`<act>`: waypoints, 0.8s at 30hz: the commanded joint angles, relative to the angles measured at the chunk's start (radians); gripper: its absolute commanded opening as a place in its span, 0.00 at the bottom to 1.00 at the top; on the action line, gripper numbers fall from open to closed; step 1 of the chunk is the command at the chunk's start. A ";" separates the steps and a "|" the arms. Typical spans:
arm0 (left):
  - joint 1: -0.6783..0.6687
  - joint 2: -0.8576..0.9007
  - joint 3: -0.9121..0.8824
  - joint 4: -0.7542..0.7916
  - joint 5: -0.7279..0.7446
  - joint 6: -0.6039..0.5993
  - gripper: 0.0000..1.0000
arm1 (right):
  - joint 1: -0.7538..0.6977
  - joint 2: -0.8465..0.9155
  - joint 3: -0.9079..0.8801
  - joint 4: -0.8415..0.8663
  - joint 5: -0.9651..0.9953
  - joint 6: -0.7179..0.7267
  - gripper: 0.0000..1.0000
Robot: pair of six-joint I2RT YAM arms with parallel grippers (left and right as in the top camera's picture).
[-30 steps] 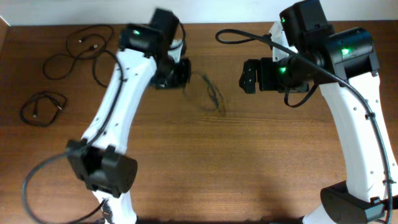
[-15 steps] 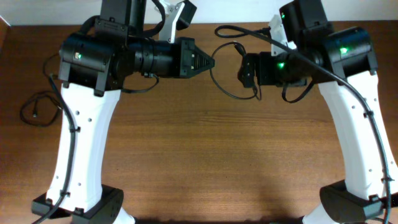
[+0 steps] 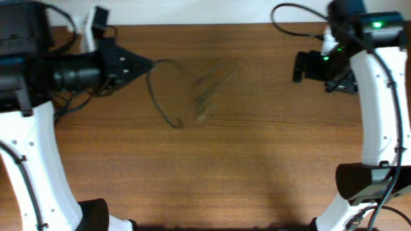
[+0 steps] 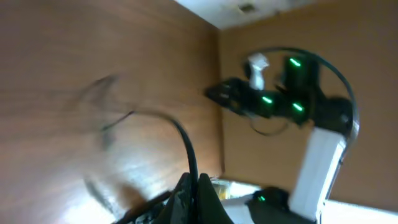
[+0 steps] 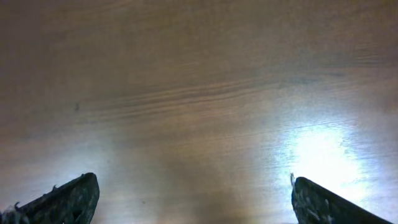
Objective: Untangle cables
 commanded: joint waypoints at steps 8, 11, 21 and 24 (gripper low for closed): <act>-0.098 -0.023 0.012 0.030 -0.048 0.070 0.00 | -0.030 0.000 -0.002 -0.002 -0.509 -0.192 0.98; -0.158 -0.023 0.012 0.090 -0.026 0.067 0.00 | 0.001 0.000 -0.002 0.004 -0.543 -0.192 0.98; -0.215 -0.023 0.012 0.179 0.093 0.039 0.00 | 0.104 0.000 -0.002 0.077 -0.591 -0.130 0.99; -0.217 -0.023 0.012 0.181 0.094 0.039 0.00 | 0.125 0.001 -0.002 0.078 -0.621 -0.131 0.98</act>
